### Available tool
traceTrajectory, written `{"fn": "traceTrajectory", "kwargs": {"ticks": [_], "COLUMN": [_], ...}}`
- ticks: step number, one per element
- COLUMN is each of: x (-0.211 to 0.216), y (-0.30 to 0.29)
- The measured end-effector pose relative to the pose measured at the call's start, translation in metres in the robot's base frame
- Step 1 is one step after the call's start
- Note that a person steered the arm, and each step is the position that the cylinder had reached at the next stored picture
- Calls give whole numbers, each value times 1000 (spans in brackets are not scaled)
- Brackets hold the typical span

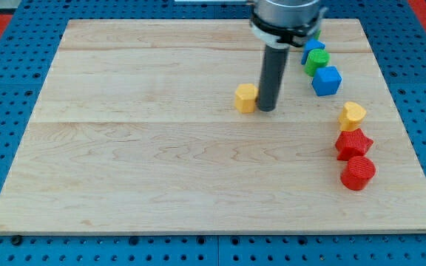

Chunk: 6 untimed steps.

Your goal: Move the yellow heart right a bit and down

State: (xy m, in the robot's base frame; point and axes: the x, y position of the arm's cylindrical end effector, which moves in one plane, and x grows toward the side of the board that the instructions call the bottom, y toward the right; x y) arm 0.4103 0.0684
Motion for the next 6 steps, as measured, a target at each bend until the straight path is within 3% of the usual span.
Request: {"fn": "traceTrajectory", "kwargs": {"ticks": [2,4,6], "x": [-8,-8,-3], "y": [-72,47,120]}}
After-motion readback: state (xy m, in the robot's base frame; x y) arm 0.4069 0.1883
